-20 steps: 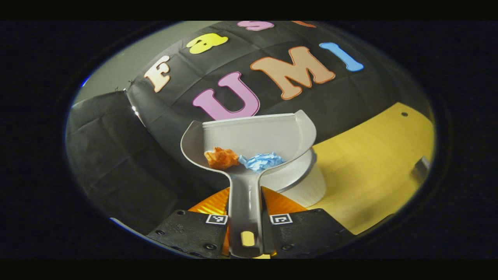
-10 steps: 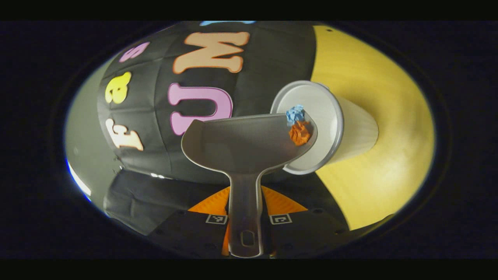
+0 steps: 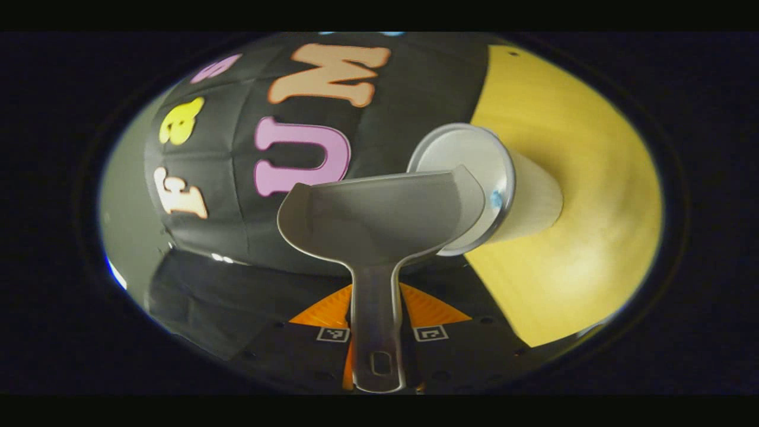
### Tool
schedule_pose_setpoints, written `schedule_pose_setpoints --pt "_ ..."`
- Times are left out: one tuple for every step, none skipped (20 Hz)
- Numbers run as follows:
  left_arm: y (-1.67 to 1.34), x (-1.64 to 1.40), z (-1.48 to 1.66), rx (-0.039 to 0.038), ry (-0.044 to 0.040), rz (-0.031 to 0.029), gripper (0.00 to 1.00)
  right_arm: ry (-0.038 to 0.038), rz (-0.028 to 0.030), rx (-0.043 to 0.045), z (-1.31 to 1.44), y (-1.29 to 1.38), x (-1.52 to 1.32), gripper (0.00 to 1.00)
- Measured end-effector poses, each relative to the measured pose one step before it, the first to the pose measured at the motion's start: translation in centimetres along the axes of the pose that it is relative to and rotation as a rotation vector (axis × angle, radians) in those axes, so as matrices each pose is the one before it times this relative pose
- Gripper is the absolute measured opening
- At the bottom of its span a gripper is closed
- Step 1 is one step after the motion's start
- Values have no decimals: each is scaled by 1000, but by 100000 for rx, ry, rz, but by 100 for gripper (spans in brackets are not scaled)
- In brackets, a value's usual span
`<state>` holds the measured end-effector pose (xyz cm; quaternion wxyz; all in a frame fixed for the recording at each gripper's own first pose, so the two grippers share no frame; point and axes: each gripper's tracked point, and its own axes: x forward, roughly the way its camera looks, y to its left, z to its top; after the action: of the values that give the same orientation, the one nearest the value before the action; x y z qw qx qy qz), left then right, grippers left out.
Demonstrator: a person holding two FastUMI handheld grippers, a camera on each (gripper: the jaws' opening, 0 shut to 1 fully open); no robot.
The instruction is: Pick up the small broom and dustpan from the desktop, sweep the trash into the dustpan with the broom, and then empty the trash into the garbage bin.
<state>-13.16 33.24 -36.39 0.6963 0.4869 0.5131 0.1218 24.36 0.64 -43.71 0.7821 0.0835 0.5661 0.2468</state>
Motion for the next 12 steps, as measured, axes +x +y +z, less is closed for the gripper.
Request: schedule_pose_setpoints --pt "16 -487 1267 -9793 -4039 1534 25 -507 337 539 -103 123 5 23" --pt "-92 -422 1863 -8457 -5791 602 25 -552 476 683 -48 117 57 24" --pt "-501 -390 1335 -10559 -3768 -1344 24 -215 110 838 -26 66 38 23" --pt "-1151 -342 1421 -10053 -4160 -2364 24 -163 309 184 -12 122 -238 24" --pt "-887 -649 989 -8885 -1732 -3263 24 -2940 160 -104 437 87 88 24" --pt "-1869 -483 412 -10182 -1620 -3719 24 -2534 -22 -47 -89 -91 133 23" --pt "-1793 -652 81 -9423 -1897 -2617 27 -3214 -852 478 177 -89 162 24" --pt "-1574 -192 440 -6144 -3960 -1485 22 -2848 -840 917 161 99 100 23" --pt "-1367 -133 -397 -2906 -2288 -302 26 -2423 -800 1418 273 -37 133 23" --pt "-1092 -154 -409 -361 -850 -363 23 -1703 -905 1151 411 -2 -68 23" --pt "-1294 -206 -950 117 695 -2456 24 -1000 -1861 756 360 -160 -32 23" --pt "-1531 -273 -1082 -1256 2206 -3069 24 -1122 -2272 565 439 -250 -131 23"
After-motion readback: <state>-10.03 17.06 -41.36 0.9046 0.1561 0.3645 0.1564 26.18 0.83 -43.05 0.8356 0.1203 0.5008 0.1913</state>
